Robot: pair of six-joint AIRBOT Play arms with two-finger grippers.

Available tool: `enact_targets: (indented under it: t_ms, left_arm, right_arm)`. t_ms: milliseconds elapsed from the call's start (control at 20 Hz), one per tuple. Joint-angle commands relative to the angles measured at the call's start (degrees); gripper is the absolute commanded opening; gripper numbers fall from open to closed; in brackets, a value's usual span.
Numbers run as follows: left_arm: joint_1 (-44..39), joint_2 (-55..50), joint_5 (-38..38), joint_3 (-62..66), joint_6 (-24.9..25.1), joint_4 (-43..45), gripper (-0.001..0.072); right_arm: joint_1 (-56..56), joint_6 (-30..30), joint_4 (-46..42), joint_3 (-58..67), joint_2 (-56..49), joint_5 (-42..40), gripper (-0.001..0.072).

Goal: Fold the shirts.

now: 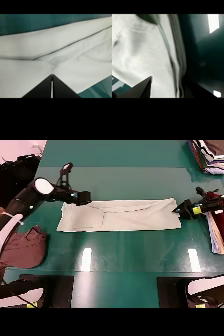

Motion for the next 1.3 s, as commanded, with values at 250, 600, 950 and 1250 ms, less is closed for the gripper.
enact_targets:
  t_ms: [250, 600, 950, 1250]
  left_arm:
    - [-10.7, -16.7, 0.5, 13.3, -0.9, -0.7, 0.0027]
    - [-16.2, -28.6, -0.9, 22.6, -1.2, -2.1, 0.0027]
    - [-16.4, -29.4, -0.6, 23.2, -2.1, -2.3, 0.0027]
    - [-10.5, -26.2, -8.1, 27.9, -2.2, 1.8, 0.0027]
  right_arm:
    - [6.2, -1.6, 3.1, 7.4, 4.1, 3.5, 0.0015]
    - [14.9, 4.5, 7.3, 19.5, 16.1, 1.6, 0.0015]
    - [25.4, 6.6, 7.3, 28.5, 16.5, 0.2, 0.0015]
    - [34.7, 6.6, 7.3, 29.4, 16.3, -5.4, 0.0015]
